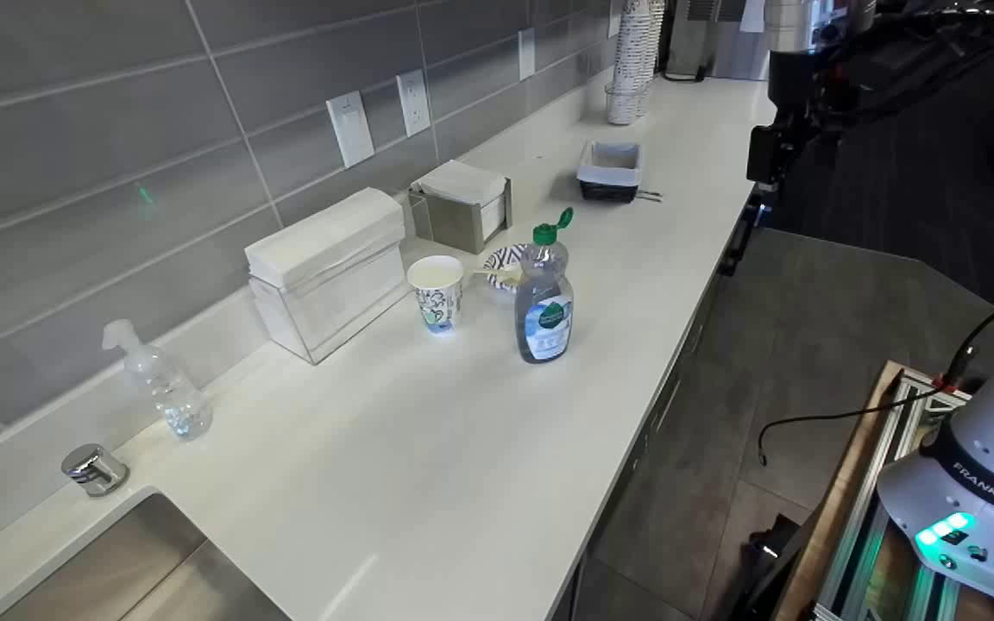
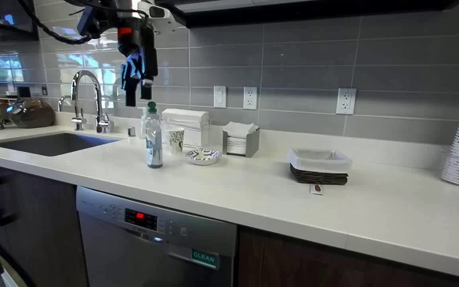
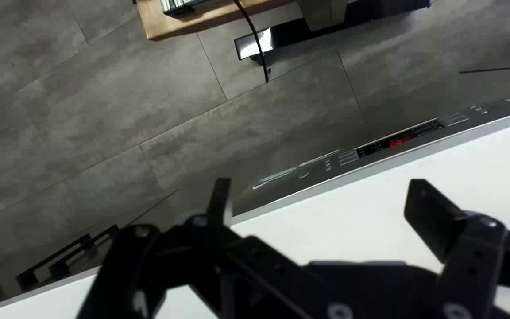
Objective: Pour some contents from the bottle into the cup
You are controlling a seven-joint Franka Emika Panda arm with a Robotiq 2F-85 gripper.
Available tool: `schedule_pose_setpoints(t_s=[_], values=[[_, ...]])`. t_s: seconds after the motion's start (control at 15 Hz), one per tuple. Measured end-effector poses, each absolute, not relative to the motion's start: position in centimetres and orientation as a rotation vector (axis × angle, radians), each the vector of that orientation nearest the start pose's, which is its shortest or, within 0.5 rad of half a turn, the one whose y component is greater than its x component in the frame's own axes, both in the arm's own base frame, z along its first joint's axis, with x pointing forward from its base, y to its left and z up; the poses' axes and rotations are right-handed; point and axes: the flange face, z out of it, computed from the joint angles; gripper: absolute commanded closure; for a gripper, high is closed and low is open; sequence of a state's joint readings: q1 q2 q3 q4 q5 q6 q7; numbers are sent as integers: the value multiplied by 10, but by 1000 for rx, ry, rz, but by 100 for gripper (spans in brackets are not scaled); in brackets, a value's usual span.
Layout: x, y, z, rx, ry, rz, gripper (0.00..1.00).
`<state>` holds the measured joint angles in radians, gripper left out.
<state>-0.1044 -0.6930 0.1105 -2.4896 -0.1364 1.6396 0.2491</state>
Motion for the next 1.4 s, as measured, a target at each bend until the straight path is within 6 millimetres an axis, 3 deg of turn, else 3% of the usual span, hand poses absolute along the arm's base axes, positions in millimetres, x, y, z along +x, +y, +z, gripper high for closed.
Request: schedule_pose_setpoints(t_s=[0.73, 1.0, 1.4], values=[[327, -7, 505, -3330, 398, 207, 0], [341, -2, 506, -3291, 134, 17, 0], [355, -16, 482, -3112, -203, -216, 0]])
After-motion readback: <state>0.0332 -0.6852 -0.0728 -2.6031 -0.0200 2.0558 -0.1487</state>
